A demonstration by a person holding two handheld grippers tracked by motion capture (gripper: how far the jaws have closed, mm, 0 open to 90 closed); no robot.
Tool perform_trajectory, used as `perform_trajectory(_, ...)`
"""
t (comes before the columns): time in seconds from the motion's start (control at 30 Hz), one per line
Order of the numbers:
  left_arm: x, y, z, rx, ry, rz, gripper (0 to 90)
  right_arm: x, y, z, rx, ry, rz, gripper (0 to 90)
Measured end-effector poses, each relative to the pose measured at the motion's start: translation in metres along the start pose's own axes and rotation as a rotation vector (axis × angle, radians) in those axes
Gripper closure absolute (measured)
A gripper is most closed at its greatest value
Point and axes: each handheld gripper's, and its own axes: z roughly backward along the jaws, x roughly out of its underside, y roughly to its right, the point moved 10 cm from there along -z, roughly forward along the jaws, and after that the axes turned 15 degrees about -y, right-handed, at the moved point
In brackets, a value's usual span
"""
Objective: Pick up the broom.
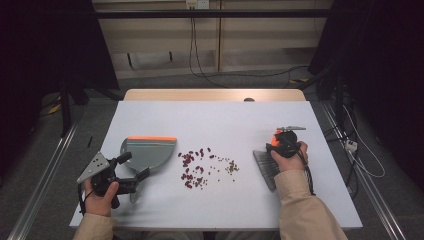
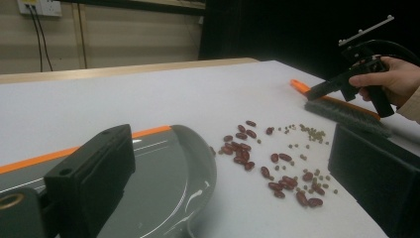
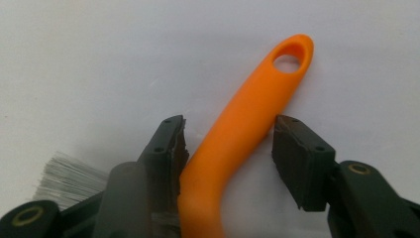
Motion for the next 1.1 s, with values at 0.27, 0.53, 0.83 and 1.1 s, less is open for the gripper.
perform_trajectory(0.27,-0.0010,0.0016,-0.0009,0.000,0.002,-0.001,4.0,-0.0022,-0.0085,0.0003,-0.045,-0.039,0.037,69.0)
perform_trajectory(0.53,-0.0016,0.0022,-0.0002,0.002,0.005,-0.004,4.0,-0.0022,-0.0089,-0.0003,-0.045,-0.039,0.042,68.0)
perform_trajectory(0.83,-0.0026,0.0020,0.0013,-0.003,0.012,-0.003,4.0,-0.0024,-0.0084,-0.0008,-0.053,-0.051,0.062,68.0)
perform_trajectory(1.1,-0.0022,0.0003,0.0013,-0.004,0.011,0.000,4.0,-0.0037,-0.0083,-0.0001,-0.062,-0.079,0.067,67.4)
